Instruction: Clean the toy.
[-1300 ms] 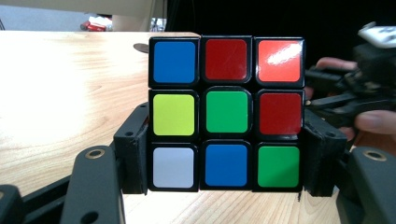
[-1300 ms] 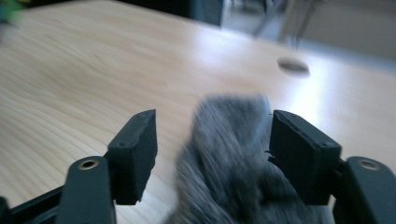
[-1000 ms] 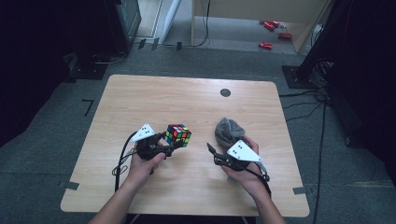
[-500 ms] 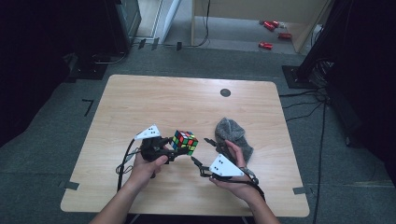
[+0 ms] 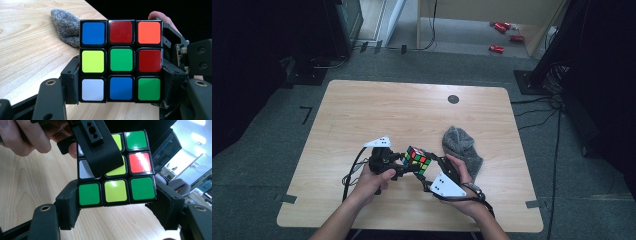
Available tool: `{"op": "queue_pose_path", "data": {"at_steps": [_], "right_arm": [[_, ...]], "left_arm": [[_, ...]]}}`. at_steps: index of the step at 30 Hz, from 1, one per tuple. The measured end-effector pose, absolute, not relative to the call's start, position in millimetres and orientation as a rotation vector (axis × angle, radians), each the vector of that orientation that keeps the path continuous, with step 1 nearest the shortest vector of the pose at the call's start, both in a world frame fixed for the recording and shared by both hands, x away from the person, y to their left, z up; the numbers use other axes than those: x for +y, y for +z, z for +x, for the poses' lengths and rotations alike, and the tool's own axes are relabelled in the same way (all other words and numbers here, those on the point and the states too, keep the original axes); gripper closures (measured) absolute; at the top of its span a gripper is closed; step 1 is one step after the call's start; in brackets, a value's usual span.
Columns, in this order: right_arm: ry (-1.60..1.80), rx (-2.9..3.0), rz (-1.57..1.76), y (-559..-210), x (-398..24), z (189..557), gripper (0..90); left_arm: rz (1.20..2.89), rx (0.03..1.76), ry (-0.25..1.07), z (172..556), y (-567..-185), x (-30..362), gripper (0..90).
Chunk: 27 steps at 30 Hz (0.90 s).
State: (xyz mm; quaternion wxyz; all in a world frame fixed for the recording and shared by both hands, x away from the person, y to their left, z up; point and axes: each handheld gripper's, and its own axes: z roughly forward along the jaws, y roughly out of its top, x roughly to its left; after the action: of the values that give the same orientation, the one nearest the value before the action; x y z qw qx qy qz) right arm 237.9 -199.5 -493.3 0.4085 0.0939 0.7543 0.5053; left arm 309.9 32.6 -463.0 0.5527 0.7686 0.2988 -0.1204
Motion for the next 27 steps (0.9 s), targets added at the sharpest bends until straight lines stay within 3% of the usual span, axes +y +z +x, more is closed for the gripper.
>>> {"op": "queue_pose_path", "data": {"at_steps": [8, 12, 20, 27], "right_arm": [[1.311, 1.924, 0.292, -488, -203, 238, 34.3], [1.324, 1.945, 0.393, -486, -213, 244, 34.3], [1.445, 1.948, 0.638, -473, -229, 251, 34.3], [1.608, 1.967, 0.810, -465, -229, 252, 34.3]], "left_arm": [[1.826, 0.647, -0.227, 307, -459, 32, 28.8], [1.825, 0.613, -0.072, 304, -456, 38, 20.5], [1.866, 0.456, 0.308, 294, -466, 32, 20.6], [1.911, 0.350, 0.551, 284, -474, 19, 20.0]]}}
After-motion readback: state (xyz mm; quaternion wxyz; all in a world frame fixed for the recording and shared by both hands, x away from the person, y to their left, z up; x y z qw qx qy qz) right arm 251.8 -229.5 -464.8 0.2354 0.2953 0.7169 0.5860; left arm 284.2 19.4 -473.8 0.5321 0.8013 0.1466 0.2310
